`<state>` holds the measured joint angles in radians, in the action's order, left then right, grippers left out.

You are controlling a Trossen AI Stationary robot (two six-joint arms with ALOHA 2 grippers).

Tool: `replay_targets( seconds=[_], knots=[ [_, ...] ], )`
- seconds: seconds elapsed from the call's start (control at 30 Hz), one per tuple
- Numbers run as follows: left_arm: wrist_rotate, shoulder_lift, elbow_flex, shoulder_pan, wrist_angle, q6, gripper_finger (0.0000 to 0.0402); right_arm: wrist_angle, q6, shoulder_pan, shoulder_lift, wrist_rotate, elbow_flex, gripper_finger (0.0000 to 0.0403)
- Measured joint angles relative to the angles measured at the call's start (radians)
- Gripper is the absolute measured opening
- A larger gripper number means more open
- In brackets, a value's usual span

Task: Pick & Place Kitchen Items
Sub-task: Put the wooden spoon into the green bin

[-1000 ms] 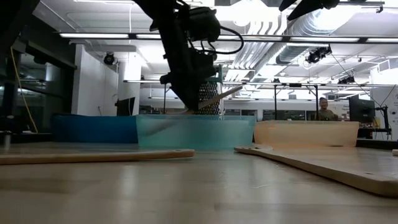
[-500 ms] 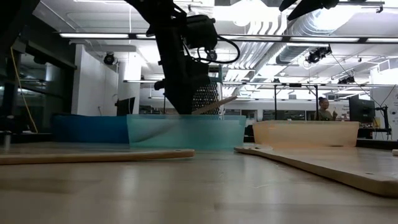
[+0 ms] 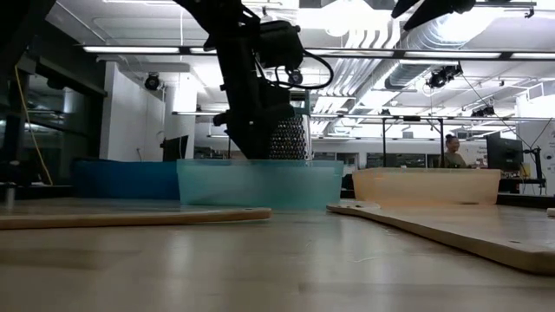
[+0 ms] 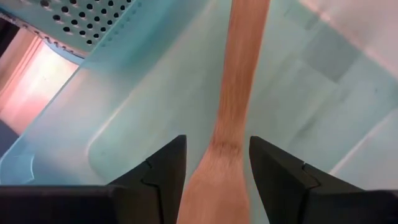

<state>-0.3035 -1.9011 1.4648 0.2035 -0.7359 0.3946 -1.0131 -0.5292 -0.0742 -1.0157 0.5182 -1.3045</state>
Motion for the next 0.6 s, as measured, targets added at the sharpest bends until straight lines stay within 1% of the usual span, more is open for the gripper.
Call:
replay_targets(
  seconds=[0.07, 0.3, 0.37, 0.5, 0.6],
  knots=[
    [0.001, 0.000, 0.002, 0.000, -0.005, 0.006, 0.0171, -0.016, -0.015, 0.000, 0.000, -0.004, 0.000, 0.0238],
    [0.004, 0.002, 0.074, -0.001, -0.144, 0.037, 0.0172, -0.071, -0.050, 0.000, 0.000, -0.073, 0.000, 0.0238],
    [0.003, 0.024, 0.081, -0.001, -0.168, 0.051, 0.0172, -0.093, -0.073, 0.000, 0.000, -0.083, 0.000, 0.0238],
    [-0.014, 0.088, 0.073, -0.001, -0.159, 0.046, 0.0172, -0.142, -0.149, 0.000, 0.000, -0.084, 0.000, 0.0238],
    [-0.071, 0.147, 0.064, -0.008, -0.152, 0.011, 0.0172, -0.161, -0.192, 0.002, 0.000, -0.087, 0.000, 0.0238]
  ],
)
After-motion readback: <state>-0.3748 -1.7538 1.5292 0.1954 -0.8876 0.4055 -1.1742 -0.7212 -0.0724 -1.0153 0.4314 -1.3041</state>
